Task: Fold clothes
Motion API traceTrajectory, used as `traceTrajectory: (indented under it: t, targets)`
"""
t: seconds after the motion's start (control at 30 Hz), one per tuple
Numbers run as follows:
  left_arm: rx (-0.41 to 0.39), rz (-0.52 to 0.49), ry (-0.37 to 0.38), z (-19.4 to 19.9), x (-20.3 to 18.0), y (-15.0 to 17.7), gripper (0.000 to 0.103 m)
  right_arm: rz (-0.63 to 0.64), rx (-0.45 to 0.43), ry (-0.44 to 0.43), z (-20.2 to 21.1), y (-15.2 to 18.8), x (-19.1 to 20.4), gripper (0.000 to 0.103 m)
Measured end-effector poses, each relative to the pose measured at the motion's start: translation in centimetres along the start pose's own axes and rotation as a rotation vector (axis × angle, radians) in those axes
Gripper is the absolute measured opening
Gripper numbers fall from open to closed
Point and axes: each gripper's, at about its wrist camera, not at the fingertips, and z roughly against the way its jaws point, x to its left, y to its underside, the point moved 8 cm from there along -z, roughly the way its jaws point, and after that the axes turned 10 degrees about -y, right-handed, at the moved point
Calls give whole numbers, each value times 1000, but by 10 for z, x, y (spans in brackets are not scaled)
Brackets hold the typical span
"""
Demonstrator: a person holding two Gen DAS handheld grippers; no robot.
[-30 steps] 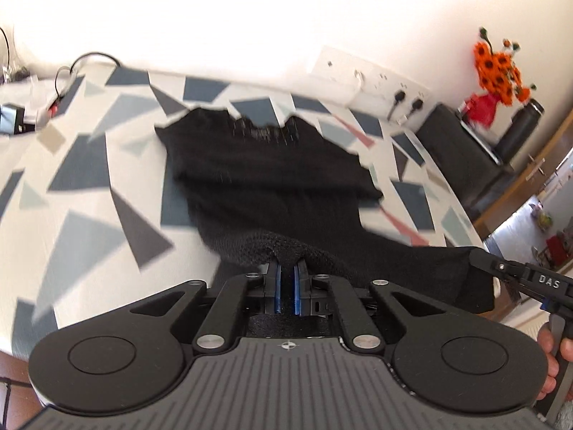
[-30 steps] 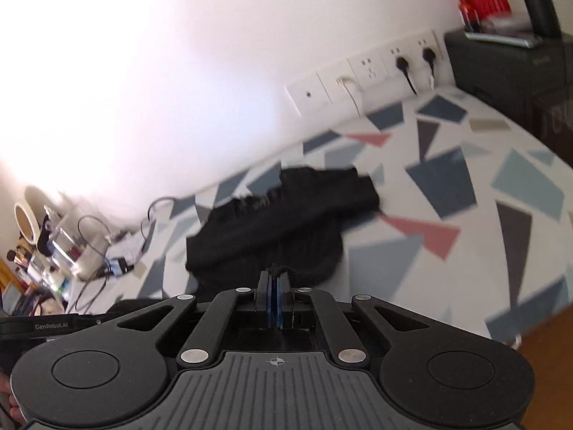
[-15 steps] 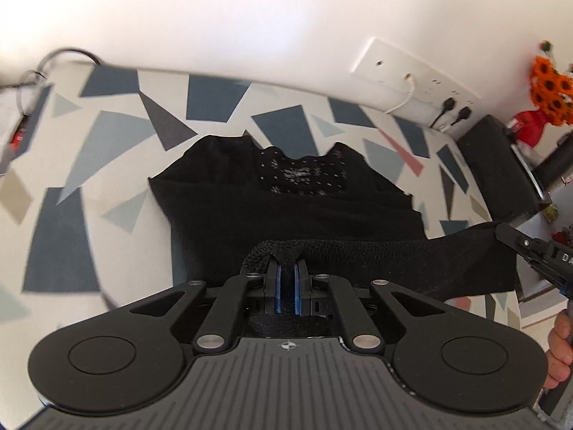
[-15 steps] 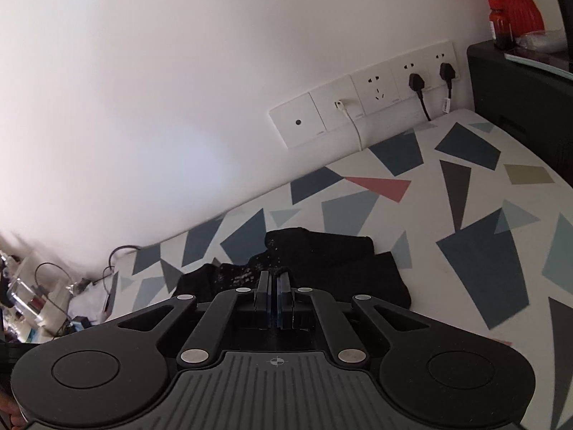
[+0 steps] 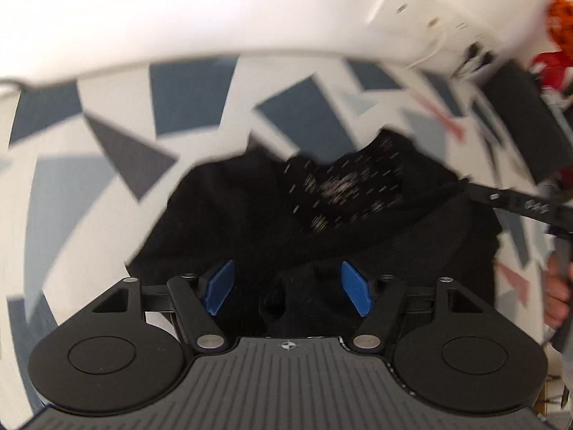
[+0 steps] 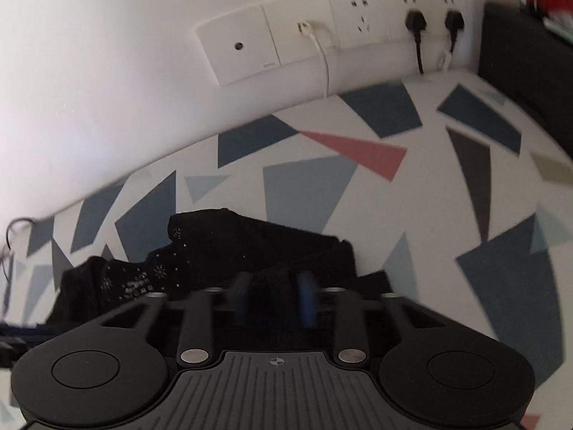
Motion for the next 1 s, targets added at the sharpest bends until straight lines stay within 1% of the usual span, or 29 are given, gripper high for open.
traceTrajectory:
  t: [0.1, 0.13, 0.17, 0.2, 0.27, 0.33, 0.4, 0.47, 0.6, 0.63, 0.7, 0.8, 0.93, 1.0]
  targets:
    - [-75, -17, 7, 31, 7, -1, 74, 62, -93, 23, 35, -1, 12, 56]
    - [-91, -28, 4, 40, 6, 5, 75, 69, -117, 14, 46, 1, 16, 58]
    - [-99, -46, -4, 47, 5, 12, 75, 69, -124, -9, 54, 6, 20, 61]
    - [-99, -76, -18, 51, 1, 21, 75, 69, -117, -38, 60, 14, 24, 62]
    - [-91, -173, -79, 52, -13, 39, 75, 100, -68, -70, 62, 34, 31, 62]
    - [-89, -271, -139, 50, -32, 54, 75, 180, 13, -78, 54, 56, 41, 61]
    - [-89, -332, -148, 50, -50, 63, 74, 246, 88, -94, 40, 75, 51, 59]
    - [-78, -325, -106, 49, -62, 69, 74, 308, 144, -96, 27, 90, 60, 58]
    - [-48, -275, 0, 44, -82, 78, 74, 453, 180, -28, 3, 105, 72, 58]
    - [-42, -269, 6, 40, -85, 80, 74, 483, 181, -18, -2, 107, 74, 59]
    - [-31, -269, -19, 23, -87, 82, 74, 515, 176, -9, -8, 106, 77, 61]
    - [-12, -259, -73, 1, -85, 81, 74, 515, 166, -19, -10, 99, 79, 62]
    - [-71, -231, -77, 2, -79, 63, 74, 511, 140, -18, -14, 81, 75, 61]
    - [-107, -226, -108, 2, -72, 50, 74, 517, 117, -15, -17, 68, 75, 61]
